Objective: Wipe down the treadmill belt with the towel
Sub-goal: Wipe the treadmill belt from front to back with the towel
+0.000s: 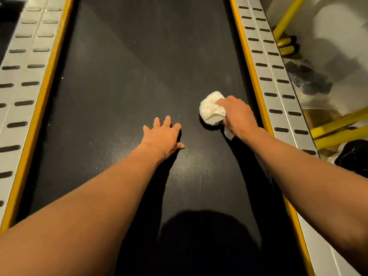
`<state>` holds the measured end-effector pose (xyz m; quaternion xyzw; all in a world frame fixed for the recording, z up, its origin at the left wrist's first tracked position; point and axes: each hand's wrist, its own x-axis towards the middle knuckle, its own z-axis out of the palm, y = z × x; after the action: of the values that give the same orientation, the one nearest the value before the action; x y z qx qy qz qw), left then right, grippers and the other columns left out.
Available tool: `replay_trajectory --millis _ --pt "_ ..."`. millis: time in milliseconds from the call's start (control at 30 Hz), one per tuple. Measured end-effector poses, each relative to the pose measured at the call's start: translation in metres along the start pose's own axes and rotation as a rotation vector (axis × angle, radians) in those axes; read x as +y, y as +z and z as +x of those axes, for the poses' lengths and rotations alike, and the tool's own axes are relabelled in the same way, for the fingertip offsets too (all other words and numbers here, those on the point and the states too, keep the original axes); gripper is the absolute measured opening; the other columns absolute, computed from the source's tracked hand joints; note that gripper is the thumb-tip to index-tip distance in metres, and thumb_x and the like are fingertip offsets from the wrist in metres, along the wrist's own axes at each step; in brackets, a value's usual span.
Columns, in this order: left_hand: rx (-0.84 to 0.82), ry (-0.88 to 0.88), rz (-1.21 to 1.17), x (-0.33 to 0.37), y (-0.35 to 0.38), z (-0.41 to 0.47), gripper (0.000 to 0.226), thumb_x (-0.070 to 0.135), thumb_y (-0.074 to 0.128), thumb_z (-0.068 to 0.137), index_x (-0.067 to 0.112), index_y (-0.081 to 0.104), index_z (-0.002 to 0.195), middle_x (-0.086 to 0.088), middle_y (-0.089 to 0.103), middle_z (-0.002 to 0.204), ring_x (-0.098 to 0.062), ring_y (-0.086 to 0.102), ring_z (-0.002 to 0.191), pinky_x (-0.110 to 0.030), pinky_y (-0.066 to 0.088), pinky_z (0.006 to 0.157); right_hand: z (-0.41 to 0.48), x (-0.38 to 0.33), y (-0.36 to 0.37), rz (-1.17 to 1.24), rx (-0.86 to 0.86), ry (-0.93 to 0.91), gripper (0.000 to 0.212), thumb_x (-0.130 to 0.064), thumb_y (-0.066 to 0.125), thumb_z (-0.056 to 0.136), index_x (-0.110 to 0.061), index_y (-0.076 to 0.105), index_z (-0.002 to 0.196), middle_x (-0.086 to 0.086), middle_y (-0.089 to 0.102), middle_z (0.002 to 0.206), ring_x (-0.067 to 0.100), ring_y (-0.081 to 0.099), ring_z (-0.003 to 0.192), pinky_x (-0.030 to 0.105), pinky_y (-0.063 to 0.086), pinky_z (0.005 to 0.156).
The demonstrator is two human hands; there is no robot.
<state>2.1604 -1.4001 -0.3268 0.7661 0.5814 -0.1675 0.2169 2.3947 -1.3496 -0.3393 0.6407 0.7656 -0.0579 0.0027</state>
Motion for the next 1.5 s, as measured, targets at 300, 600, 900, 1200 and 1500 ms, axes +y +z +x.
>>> replay_trajectory --millis 300,600,900,1200,1500 --pt "-0.027 -0.027 0.058 0.006 0.004 0.003 0.077 0.056 0.05 0.092 0.026 0.011 0.152 -0.014 0.003 0.16 -0.045 0.011 0.143 -0.065 0.029 0.107 -0.034 0.007 -0.008 0.073 -0.067 -0.187 0.05 -0.001 0.067 0.078 -0.016 0.061 0.125 0.013 0.058 0.115 0.034 0.055 0.103 0.042 0.047 0.085" --pt "-0.047 -0.031 0.072 0.01 -0.001 0.001 0.079 0.055 0.049 0.093 0.025 0.008 0.153 -0.017 -0.002 0.16 -0.046 0.006 0.145 -0.064 0.026 0.109 -0.059 0.018 -0.003 0.078 -0.069 -0.163 0.051 0.001 0.07 0.073 -0.014 0.062 0.121 0.016 0.058 0.11 0.036 0.057 0.095 0.042 0.048 0.081" --pt "-0.031 -0.015 0.071 0.008 0.0 0.002 0.069 0.054 0.054 0.092 0.021 0.024 0.145 -0.017 0.009 0.158 -0.047 0.015 0.142 -0.063 0.032 0.105 -0.051 -0.011 0.0 0.026 -0.077 -0.075 0.05 -0.004 0.066 0.074 -0.016 0.06 0.122 0.014 0.055 0.112 0.036 0.055 0.098 0.04 0.049 0.082" --pt "0.008 0.039 0.09 -0.015 0.004 -0.018 0.063 0.05 0.057 0.091 0.018 0.033 0.14 -0.012 0.029 0.148 -0.034 0.03 0.136 -0.048 0.041 0.098 -0.037 -0.015 -0.005 0.056 -0.004 0.103 0.042 -0.007 0.062 0.079 -0.015 0.058 0.12 0.015 0.055 0.107 0.037 0.057 0.095 0.039 0.047 0.077" --pt "0.001 0.038 0.015 -0.029 0.002 -0.04 0.057 0.046 0.058 0.091 0.018 0.038 0.137 -0.009 0.042 0.133 -0.033 0.043 0.125 -0.047 0.045 0.088 -0.06 -0.075 -0.007 0.185 -0.073 -0.203 0.047 0.001 0.061 0.076 -0.016 0.063 0.119 0.014 0.058 0.106 0.036 0.055 0.095 0.044 0.049 0.081"
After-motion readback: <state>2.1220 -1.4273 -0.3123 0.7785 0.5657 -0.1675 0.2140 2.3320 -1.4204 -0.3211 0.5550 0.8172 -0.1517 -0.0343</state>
